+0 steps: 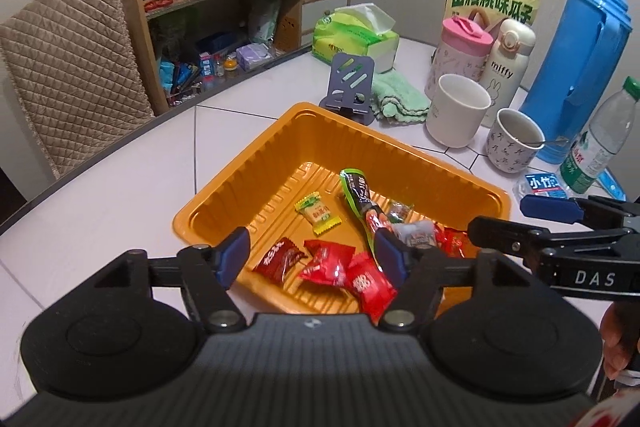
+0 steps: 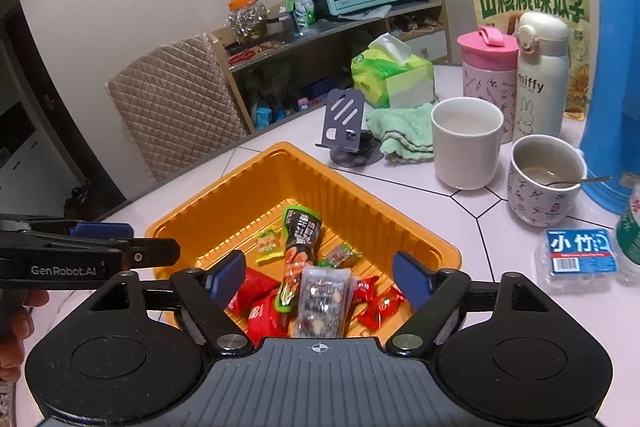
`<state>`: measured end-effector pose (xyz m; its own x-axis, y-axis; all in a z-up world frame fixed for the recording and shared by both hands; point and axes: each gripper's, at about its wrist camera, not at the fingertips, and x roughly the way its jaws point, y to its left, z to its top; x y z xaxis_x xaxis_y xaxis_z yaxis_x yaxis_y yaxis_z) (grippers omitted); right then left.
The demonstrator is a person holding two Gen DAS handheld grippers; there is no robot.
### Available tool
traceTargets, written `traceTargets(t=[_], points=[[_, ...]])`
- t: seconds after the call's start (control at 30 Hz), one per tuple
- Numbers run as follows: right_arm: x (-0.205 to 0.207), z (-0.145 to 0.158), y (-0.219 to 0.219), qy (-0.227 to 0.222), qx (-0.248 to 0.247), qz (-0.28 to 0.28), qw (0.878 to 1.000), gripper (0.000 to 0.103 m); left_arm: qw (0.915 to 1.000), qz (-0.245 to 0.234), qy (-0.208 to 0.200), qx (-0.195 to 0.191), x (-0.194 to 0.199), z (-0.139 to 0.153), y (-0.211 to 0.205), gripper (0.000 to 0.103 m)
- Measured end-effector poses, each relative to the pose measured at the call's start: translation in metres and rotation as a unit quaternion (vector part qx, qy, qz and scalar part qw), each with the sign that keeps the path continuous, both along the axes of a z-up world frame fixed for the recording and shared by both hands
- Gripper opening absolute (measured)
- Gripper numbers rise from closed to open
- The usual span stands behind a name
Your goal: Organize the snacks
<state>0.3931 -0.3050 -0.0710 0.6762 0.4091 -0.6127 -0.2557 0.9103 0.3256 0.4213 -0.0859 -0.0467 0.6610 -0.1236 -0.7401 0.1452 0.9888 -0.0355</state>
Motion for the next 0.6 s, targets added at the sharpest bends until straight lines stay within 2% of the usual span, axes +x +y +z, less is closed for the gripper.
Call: traceTargets(t=[0.2,0.43,0.6], points=[[-0.034,0.015,-0.006,-0.003,-0.003,-0.003,1.0,0.088,0.9996,0.019,-0.015,-0.01,-0.041,0.019,0.005,0.077],[-0.079,0.037,-0.004,-0.013,-0.01,0.007,1.0,0.09,0.9989,0.043,-0.017,-0.002,-0.096,0.038,0.009,0.078],[-0.109,0.045,0.002,0.006,0.002,0.018,1.0,0.091,0.9975,0.068,-0.012,-0.015,-0.138,0.046,0.019,0.079]])
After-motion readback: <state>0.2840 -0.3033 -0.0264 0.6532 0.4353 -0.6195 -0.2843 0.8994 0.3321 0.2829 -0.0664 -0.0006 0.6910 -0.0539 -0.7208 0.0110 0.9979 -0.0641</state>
